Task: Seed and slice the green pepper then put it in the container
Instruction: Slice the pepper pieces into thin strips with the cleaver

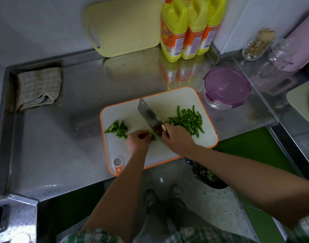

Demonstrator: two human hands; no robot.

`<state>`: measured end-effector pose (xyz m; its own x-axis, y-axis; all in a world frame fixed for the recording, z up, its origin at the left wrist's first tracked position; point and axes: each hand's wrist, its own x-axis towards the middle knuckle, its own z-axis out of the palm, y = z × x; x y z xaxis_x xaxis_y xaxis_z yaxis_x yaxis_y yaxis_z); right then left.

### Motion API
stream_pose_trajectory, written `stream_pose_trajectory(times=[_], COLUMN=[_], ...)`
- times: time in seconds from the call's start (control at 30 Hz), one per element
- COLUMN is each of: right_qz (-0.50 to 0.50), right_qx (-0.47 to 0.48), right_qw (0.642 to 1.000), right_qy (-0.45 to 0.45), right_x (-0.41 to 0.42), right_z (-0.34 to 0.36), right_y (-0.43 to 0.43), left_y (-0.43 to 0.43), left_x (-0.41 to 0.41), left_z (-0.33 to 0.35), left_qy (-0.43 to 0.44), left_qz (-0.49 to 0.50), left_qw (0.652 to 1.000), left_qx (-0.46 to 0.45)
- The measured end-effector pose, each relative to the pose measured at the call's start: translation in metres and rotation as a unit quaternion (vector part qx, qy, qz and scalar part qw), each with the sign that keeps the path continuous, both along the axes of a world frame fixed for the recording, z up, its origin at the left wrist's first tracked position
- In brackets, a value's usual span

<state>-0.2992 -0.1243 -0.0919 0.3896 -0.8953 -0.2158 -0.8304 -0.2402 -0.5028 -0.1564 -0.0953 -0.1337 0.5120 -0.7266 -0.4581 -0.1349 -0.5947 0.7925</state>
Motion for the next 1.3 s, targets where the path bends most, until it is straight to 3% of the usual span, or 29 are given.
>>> stream_pose_trajectory(times=[0.8, 1.3], right_qz=[-0.005, -0.04], right_qx=[0.006, -0.026], right_qw=[0.998, 0.998], right_qy=[0.063, 0.041], right_x=[0.02, 0.025], right_z=[0.001, -0.018], right_y=[0.012, 0.004], left_y=[-0.008, -0.002], left_x=[0.0, 0.009], left_z=[0.004, -0.004], left_qy=[-0.057, 0.008], left_qz=[0.013, -0.023], left_qw=[0.998, 1.0], left_qx=[0.03, -0.008])
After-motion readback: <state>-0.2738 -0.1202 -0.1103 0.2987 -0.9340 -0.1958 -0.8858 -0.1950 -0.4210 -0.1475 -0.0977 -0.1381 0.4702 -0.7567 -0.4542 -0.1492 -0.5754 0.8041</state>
